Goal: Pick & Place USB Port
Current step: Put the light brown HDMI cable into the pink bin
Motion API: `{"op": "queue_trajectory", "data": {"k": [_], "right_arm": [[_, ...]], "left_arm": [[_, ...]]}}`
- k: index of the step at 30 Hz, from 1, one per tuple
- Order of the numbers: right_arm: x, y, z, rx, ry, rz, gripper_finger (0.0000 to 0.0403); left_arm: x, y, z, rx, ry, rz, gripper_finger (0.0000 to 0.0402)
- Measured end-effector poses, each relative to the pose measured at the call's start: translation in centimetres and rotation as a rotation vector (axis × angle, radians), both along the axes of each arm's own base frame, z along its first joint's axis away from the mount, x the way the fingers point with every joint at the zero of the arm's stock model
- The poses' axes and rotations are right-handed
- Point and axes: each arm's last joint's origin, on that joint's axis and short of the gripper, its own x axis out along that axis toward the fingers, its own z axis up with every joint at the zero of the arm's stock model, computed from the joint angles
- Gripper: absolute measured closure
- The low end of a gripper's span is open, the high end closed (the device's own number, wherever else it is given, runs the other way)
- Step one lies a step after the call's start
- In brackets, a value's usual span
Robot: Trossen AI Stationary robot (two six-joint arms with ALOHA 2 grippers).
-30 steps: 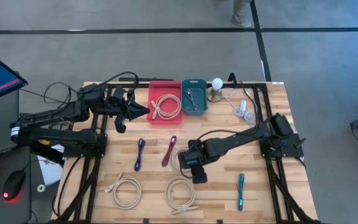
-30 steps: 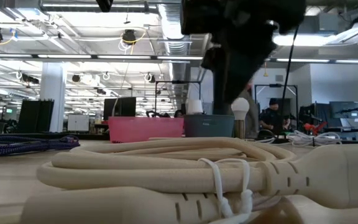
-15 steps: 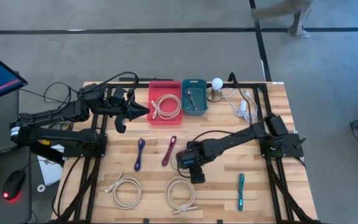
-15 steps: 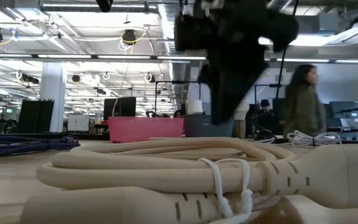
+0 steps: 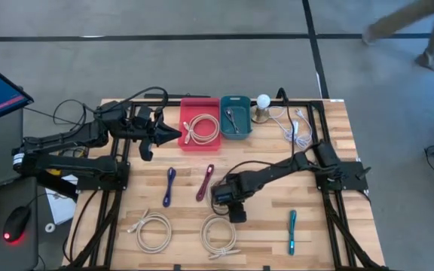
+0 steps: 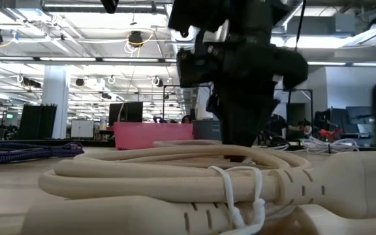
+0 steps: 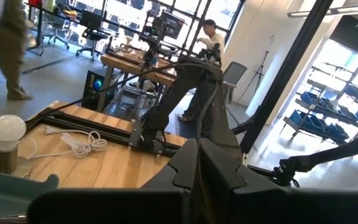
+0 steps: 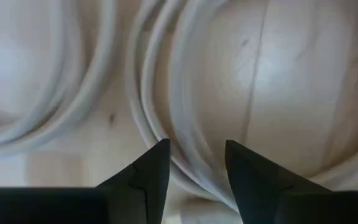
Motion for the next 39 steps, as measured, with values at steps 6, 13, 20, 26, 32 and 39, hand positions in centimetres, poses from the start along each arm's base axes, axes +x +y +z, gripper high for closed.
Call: {"op": "queue_trajectory", "data": {"k": [6,13,20,26,32,39], "right_arm": [[-0.1,0.0,0.1,-0.002,0.000,0.000,0.0294],[-0.1,0.0,0.1,0.000,-0.001,0.002,0.0347],[-0.1,-0.1,0.1,-0.006,0.002,0.011,0.0394],[-0.4,-0.4,0.9,-0.019,0.007,0.048,0.0392],[-0.2,-1.5,3.8,-0.007,-0.043,0.021,0.0394],[0.2,-3.3,8.8,-0.001,-0.213,-0.015,0.0398]], "left_arm": [[0.0,0.0,0.0,0.003,-0.003,0.000,0.0385],[0.0,0.0,0.0,0.004,-0.003,0.000,0.0385],[0.0,0.0,0.0,0.004,-0.003,0.000,0.0385],[0.0,0.0,0.0,0.004,-0.003,0.000,0.0385],[0.0,0.0,0.0,0.004,-0.003,0.000,0.0385],[0.0,0.0,0.0,0.005,-0.005,0.000,0.0385]]}}
